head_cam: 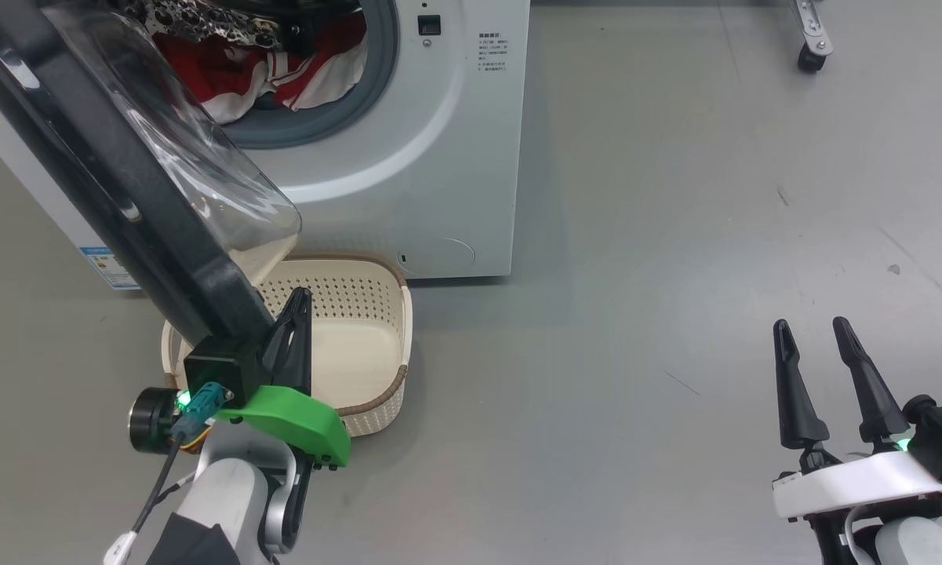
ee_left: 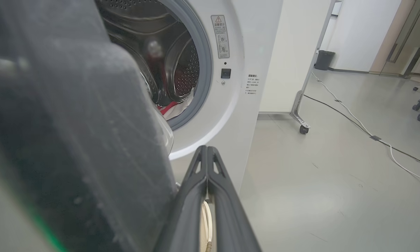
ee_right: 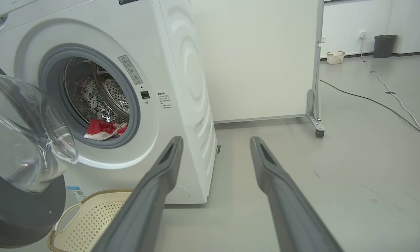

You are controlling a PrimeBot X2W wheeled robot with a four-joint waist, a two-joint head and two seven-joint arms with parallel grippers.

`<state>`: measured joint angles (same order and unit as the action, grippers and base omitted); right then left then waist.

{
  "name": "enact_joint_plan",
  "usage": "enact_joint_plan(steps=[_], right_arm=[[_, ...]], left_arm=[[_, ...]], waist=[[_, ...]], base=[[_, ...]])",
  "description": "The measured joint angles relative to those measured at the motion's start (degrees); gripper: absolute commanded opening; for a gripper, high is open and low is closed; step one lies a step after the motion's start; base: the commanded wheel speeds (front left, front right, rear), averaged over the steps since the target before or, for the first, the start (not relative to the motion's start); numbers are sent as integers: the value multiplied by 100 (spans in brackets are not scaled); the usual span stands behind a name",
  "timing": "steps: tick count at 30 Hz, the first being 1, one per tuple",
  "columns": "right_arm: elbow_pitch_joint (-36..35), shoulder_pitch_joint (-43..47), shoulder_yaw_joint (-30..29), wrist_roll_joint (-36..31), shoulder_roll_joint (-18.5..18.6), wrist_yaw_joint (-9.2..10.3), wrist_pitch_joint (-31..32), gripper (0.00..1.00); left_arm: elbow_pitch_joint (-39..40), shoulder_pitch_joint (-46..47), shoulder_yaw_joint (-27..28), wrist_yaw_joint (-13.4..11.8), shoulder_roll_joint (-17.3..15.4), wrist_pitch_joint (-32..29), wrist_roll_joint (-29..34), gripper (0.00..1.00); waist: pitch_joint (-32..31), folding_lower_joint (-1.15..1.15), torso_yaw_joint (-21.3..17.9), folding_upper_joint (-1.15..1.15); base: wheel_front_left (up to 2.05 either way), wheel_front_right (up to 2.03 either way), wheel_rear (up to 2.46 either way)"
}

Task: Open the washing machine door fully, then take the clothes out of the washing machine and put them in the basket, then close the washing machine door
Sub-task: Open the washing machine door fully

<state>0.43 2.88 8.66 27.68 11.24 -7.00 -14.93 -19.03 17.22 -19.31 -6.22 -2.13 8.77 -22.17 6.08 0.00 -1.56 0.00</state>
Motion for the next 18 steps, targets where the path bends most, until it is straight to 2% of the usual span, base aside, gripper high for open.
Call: enact_joint_plan(steps=[8,18], right_arm=[[1,-1,-82,0,4,0,0,100],[-3,2,-120,0,37,0,0,100]], left_arm=[[-115,83,-100,-1,5,90,-105,0],[-253,134,-264,-2,36,198,-225,0]], waist=[[-1,0,54,0],[-2,0,305,0]], base=[[0,0,0],[0,0,0]])
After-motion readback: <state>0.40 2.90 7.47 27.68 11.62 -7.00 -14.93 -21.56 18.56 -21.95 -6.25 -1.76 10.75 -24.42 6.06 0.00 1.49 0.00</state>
